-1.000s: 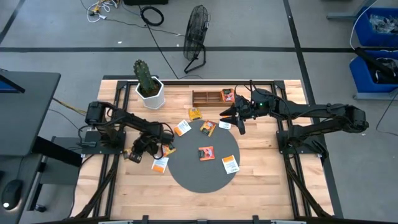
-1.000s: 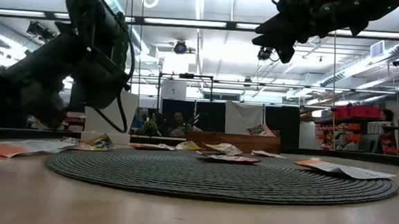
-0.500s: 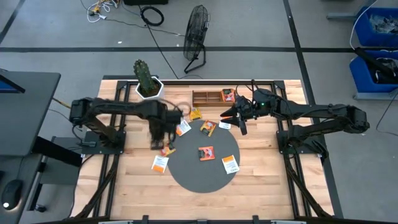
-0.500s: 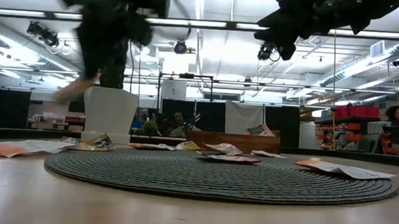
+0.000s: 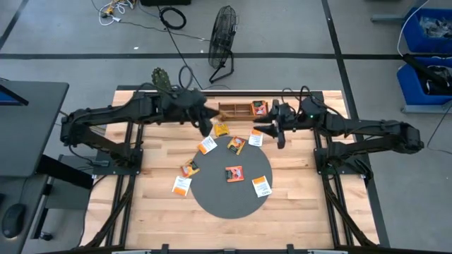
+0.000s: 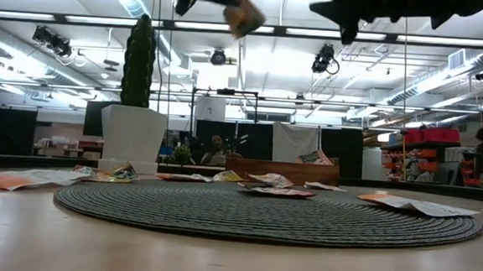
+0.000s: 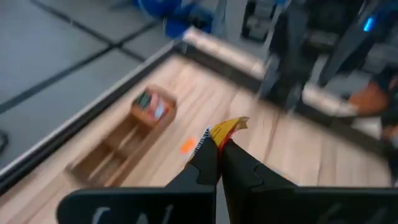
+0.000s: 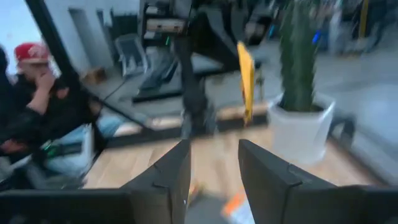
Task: Pick & Place Tea
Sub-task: Put the orange tea bag into the middle section of the wooden organizer
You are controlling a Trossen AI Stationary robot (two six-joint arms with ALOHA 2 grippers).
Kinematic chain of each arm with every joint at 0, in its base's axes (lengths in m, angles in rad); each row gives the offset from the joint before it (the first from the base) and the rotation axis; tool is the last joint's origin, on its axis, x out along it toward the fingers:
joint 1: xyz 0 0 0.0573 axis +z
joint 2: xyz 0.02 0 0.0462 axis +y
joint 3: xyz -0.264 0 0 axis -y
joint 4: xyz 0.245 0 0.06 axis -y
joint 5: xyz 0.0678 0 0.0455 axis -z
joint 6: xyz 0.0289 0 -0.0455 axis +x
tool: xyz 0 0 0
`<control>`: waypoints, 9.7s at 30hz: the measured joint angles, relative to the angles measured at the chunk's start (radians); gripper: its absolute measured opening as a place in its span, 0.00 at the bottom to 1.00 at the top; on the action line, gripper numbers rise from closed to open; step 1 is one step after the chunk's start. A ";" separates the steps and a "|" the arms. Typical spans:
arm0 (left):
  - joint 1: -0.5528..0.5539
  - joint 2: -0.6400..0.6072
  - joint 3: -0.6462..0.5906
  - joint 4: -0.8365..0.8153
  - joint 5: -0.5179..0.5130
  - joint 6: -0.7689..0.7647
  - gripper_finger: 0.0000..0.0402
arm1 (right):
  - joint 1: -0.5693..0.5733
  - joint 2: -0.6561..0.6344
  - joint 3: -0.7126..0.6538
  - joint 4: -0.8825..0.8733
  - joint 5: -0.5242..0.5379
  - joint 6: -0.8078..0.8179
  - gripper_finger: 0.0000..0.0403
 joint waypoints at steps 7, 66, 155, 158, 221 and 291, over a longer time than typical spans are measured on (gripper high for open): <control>-0.018 0.021 -0.001 0.262 -0.042 -0.002 0.02 | 0.000 0.028 0.000 0.166 0.091 -0.022 0.35; -0.072 0.045 -0.002 0.541 -0.078 0.207 0.16 | -0.007 0.030 0.127 0.098 0.147 -0.072 0.00; -0.157 -0.105 -0.001 -0.219 -0.153 0.157 0.17 | -0.293 1.150 1.416 -1.559 0.298 -0.480 0.49; -0.157 -0.105 -0.001 -0.298 -0.147 0.139 0.17 | -0.263 1.067 1.416 -1.563 0.196 -0.370 0.48; -0.167 0.089 -0.741 -0.045 0.258 -0.740 0.24 | 0.192 0.498 0.444 -0.635 0.212 0.157 0.33; -0.079 -0.073 -0.331 0.072 -0.168 -0.205 0.05 | -0.048 0.836 1.018 -0.844 -0.146 0.286 0.03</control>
